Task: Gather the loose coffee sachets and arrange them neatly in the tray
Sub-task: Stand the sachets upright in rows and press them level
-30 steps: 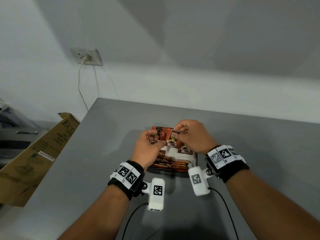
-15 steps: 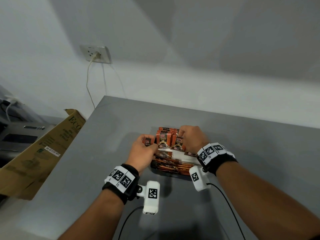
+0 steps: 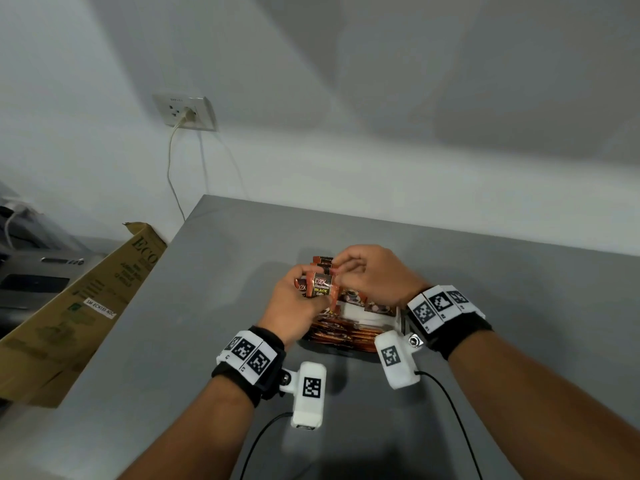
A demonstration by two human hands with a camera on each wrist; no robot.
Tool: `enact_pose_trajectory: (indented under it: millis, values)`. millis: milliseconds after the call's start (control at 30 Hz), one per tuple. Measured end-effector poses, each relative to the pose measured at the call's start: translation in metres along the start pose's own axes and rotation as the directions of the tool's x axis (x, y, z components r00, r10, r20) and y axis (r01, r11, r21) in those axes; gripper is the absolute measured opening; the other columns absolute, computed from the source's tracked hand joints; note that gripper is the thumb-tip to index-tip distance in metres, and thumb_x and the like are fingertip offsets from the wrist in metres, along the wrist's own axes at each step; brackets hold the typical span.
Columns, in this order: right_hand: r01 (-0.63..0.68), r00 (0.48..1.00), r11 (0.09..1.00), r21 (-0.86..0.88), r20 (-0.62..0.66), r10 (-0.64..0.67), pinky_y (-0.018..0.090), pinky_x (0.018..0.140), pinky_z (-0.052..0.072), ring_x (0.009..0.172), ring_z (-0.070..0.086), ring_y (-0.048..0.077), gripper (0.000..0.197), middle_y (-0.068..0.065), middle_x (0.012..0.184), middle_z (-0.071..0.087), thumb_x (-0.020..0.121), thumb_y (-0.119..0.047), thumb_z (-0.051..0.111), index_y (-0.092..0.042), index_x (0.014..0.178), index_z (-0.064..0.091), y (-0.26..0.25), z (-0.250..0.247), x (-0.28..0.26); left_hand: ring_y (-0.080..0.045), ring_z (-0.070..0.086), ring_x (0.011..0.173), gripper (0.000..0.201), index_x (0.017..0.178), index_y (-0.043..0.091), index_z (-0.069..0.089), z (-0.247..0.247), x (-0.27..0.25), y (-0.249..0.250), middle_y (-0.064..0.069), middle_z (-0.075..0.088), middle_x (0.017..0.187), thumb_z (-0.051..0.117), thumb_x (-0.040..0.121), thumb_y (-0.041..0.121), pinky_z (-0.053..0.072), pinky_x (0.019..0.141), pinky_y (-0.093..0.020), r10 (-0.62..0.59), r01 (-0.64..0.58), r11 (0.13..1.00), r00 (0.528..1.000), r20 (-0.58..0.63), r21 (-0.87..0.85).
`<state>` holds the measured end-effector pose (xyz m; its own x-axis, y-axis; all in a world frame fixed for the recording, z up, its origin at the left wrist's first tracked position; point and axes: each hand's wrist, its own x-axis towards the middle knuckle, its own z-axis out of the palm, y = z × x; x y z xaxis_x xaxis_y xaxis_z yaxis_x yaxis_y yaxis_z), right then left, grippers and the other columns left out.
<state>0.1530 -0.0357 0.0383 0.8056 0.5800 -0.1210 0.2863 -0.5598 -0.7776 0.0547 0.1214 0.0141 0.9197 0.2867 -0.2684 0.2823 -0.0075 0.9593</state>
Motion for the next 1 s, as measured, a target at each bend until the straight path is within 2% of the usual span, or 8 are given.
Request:
enact_pose_trajectory:
  millis: [67,133,300,400,500,633,867,1000]
  values:
    - [0.014,0.998,0.999,0.029,0.060,-0.016,0.022,0.074,0.058,0.076,0.071,0.004,0.021,-0.007,0.083,0.077,0.080,-0.012,0.076,-0.027,0.094,0.075,-0.010,0.001,-0.003,-0.033,0.073,0.091,0.049,0.111,0.019,0.062,0.003,-0.001,0.002,-0.013,0.075,0.097,0.081,0.073,-0.005,0.059,0.086,-0.048,0.013,-0.014,1.000,1.000,0.023,0.017]
    - [0.031,0.999,0.999,0.014,-0.017,-0.031,0.015,0.064,0.052,0.064,0.069,0.001,0.021,-0.004,0.075,0.076,0.081,-0.002,0.071,-0.021,0.089,0.076,-0.011,0.001,-0.001,-0.029,0.073,0.088,0.048,0.115,0.019,0.060,0.002,0.001,0.003,-0.009,0.075,0.097,0.082,0.075,0.003,0.059,0.083,-0.044,-0.002,0.002,1.000,1.000,-0.017,0.010]
    - [-0.054,0.988,0.998,-0.038,-0.149,0.048,0.015,0.047,0.046,0.043,0.061,-0.002,0.019,0.003,0.068,0.075,0.089,0.003,0.060,-0.014,0.087,0.068,0.000,0.007,0.016,-0.020,0.060,0.082,0.024,0.111,0.018,0.057,-0.020,0.006,-0.006,-0.004,0.058,0.101,0.056,0.093,0.002,0.049,0.064,-0.028,-0.103,0.091,0.994,0.968,-0.227,-0.063]
    - [-0.066,0.991,0.990,-0.122,-0.125,0.051,0.018,0.050,0.052,0.049,0.064,-0.001,0.026,0.002,0.071,0.073,0.089,0.005,0.060,-0.018,0.080,0.065,0.007,0.026,0.028,-0.020,0.059,0.081,0.022,0.109,0.018,0.059,-0.028,0.004,-0.012,-0.004,0.058,0.098,0.055,0.093,0.003,0.051,0.065,-0.030,-0.105,0.099,0.994,0.965,-0.240,-0.035]
    - [-0.074,0.996,0.982,-0.174,-0.060,0.065,0.023,0.061,0.058,0.067,0.072,0.014,0.027,0.005,0.078,0.072,0.090,0.005,0.059,-0.019,0.080,0.062,0.009,0.041,0.034,-0.017,0.057,0.075,0.022,0.109,0.018,0.059,-0.032,0.001,-0.016,-0.005,0.059,0.093,0.056,0.093,0.003,0.054,0.072,-0.036,-0.107,0.101,0.994,0.969,-0.221,-0.041]
    - [-0.091,0.995,0.966,-0.241,-0.057,0.079,0.033,0.073,0.060,0.080,0.071,0.024,0.020,0.007,0.088,0.071,0.088,0.006,0.058,-0.012,0.088,0.067,0.010,0.050,0.041,-0.018,0.058,0.076,0.019,0.104,0.020,0.061,-0.037,0.001,-0.022,-0.004,0.061,0.091,0.059,0.092,0.005,0.057,0.082,-0.044,-0.115,0.108,0.993,0.966,-0.231,-0.044]
    - [-0.115,0.993,0.955,-0.274,-0.046,0.106,0.034,0.064,0.059,0.074,0.072,0.024,0.017,0.008,0.080,0.071,0.088,0.006,0.057,-0.010,0.086,0.062,0.014,0.053,0.046,-0.017,0.056,0.072,0.022,0.100,0.019,0.066,-0.037,0.003,-0.022,-0.002,0.065,0.088,0.053,0.094,0.003,0.047,0.067,-0.032,-0.110,0.108,0.994,0.969,-0.222,-0.020]
    - [-0.106,0.990,0.974,-0.199,-0.109,0.086,0.022,0.057,0.054,0.065,0.068,0.010,0.013,0.003,0.083,0.070,0.086,0.001,0.065,-0.011,0.089,0.062,0.011,0.041,0.038,-0.022,0.060,0.068,0.033,0.106,0.021,0.065,-0.033,0.002,-0.016,-0.007,0.069,0.085,0.052,0.089,-0.004,0.056,0.068,-0.042,-0.116,0.113,0.993,0.977,-0.178,-0.026]
